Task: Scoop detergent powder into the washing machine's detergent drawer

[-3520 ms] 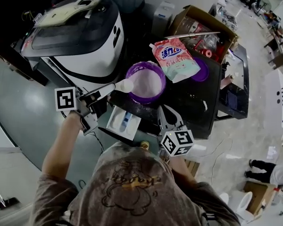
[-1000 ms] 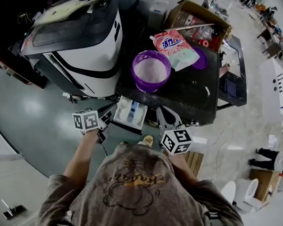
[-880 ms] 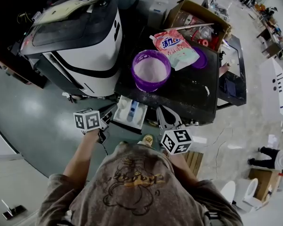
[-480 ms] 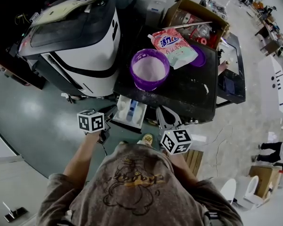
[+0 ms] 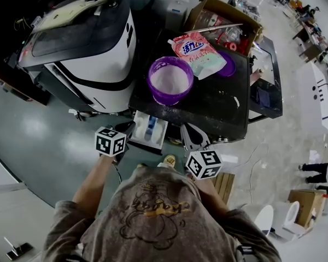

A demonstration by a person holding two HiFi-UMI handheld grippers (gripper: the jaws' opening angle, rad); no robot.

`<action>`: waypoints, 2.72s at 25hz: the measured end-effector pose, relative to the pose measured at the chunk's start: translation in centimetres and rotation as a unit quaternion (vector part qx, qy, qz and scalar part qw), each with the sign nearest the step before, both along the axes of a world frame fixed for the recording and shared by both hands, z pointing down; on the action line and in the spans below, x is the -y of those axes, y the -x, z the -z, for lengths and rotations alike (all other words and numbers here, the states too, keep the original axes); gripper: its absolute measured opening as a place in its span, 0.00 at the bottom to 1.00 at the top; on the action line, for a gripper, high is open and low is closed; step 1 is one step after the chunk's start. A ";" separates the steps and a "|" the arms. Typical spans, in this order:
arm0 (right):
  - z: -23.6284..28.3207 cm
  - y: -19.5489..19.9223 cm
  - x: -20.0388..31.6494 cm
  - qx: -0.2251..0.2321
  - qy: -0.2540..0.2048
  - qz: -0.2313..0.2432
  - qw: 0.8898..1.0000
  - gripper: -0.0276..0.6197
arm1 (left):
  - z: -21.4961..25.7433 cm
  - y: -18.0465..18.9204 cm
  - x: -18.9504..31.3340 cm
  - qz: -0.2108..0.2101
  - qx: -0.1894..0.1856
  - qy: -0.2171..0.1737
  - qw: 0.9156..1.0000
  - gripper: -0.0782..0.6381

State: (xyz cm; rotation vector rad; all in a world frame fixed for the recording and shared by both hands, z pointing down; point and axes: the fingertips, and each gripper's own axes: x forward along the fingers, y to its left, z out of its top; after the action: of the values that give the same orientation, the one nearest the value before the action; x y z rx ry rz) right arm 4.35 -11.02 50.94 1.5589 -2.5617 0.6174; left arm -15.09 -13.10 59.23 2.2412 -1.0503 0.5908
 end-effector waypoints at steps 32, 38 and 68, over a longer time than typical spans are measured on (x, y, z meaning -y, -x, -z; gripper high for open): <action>-0.2 -0.4 0.5 -0.008 0.005 0.000 1.000 0.04 | -1.7 -1.8 -0.5 -0.156 0.232 -0.131 0.951 0.14; -0.3 -0.1 0.6 -0.009 0.007 0.004 1.000 0.04 | -1.7 -2.1 -0.7 -0.175 0.265 -0.161 0.934 0.14; -0.2 -0.3 0.2 -0.007 0.004 0.007 1.000 0.04 | -0.1 -1.7 -0.9 -0.139 0.232 -0.169 0.948 0.14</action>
State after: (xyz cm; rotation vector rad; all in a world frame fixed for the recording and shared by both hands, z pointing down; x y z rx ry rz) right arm 4.69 -11.22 51.19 1.5370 -2.5542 0.6135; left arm -13.34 -12.18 59.32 2.6500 -1.1281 1.1826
